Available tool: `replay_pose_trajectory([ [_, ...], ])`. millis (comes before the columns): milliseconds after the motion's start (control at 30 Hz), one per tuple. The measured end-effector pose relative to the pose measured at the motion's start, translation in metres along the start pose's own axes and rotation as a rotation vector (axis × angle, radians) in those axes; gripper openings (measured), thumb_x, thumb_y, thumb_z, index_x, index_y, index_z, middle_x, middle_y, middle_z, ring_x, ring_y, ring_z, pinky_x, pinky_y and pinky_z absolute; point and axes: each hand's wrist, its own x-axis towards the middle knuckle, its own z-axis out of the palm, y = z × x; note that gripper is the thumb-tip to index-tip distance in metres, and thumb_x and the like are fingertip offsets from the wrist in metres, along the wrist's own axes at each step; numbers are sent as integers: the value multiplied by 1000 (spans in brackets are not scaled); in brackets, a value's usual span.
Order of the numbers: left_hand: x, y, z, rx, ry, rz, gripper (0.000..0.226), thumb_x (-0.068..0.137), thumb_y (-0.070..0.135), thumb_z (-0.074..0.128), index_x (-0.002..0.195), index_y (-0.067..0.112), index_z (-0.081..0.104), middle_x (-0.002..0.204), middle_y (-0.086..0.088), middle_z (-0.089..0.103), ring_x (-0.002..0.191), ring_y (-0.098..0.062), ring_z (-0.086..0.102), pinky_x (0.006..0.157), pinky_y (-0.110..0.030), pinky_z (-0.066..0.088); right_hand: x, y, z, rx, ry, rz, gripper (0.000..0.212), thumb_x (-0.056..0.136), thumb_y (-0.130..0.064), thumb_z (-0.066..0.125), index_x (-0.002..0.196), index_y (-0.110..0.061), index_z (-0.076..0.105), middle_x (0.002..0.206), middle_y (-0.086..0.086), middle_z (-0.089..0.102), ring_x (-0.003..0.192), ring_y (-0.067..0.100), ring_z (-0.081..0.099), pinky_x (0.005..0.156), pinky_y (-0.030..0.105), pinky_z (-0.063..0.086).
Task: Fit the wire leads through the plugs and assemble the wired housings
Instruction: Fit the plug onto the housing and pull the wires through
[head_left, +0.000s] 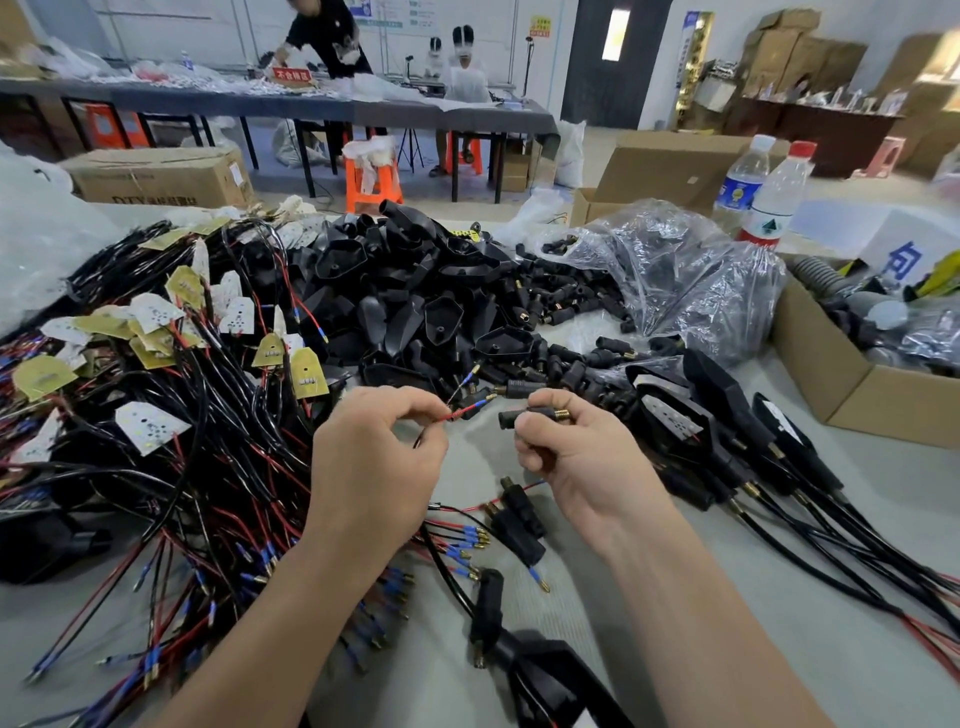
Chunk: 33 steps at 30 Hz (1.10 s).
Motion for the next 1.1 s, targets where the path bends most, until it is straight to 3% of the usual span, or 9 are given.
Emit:
replay_pose_trajectory([
  [67, 0, -2, 1, 57, -36, 46, 22, 75, 5, 81, 80, 27, 76, 85, 24, 65, 94, 0, 53, 88, 2, 31, 0, -1, 0, 61, 15, 14, 16, 91, 7, 64, 89, -9, 61, 60, 6, 57, 47, 14, 43, 46, 23, 34],
  [167, -2, -2, 3, 89, -98, 64, 16, 78, 14, 82, 81, 28, 75, 89, 19, 69, 99, -4, 54, 84, -7, 32, 0, -3, 1, 125, 27, 39, 17, 96, -1, 62, 81, -7, 63, 67, 11, 63, 47, 11, 45, 40, 19, 32],
  [233, -3, -3, 4, 102, -103, 90, 12, 80, 18, 83, 81, 27, 76, 87, 19, 68, 97, -2, 50, 82, -15, 32, 0, -4, 2, 121, 43, 38, 16, 97, 0, 61, 82, -6, 64, 69, 12, 63, 46, 11, 46, 39, 19, 31],
  [367, -2, -5, 4, 143, -91, 113, 11, 80, 18, 84, 78, 24, 75, 85, 18, 69, 96, -2, 46, 85, -18, 30, -1, -4, 0, 108, 32, 4, 17, 93, 8, 61, 84, -6, 64, 64, 8, 58, 45, 10, 45, 41, 18, 32],
  [633, -1, -6, 3, 72, -82, 187, 15, 76, 13, 87, 74, 24, 78, 87, 28, 63, 95, -1, 50, 86, -12, 36, -7, -3, 0, -270, 28, -173, 31, 80, 10, 71, 70, -19, 74, 57, -1, 54, 50, 14, 39, 48, 26, 35],
  [700, 0, -6, 2, 24, -77, 195, 12, 79, 15, 84, 76, 26, 78, 88, 34, 60, 99, 2, 51, 89, -6, 34, -7, -2, 2, -278, 62, -185, 30, 81, 8, 71, 69, -19, 73, 57, 0, 54, 52, 17, 40, 49, 29, 35],
  [833, 0, -6, 2, 3, -94, 169, 16, 78, 14, 87, 77, 28, 80, 91, 35, 61, 106, 4, 51, 91, -3, 32, -6, -3, 0, -215, 89, -189, 25, 85, 8, 69, 75, -15, 72, 54, 1, 50, 49, 12, 42, 42, 20, 37],
  [1100, -2, -3, 3, -6, -129, 158, 14, 78, 20, 87, 76, 32, 80, 90, 30, 66, 105, 4, 52, 90, -4, 33, -8, -5, -2, -148, -190, -5, 31, 87, 12, 64, 78, -16, 74, 57, 3, 52, 50, 12, 45, 46, 20, 33],
])
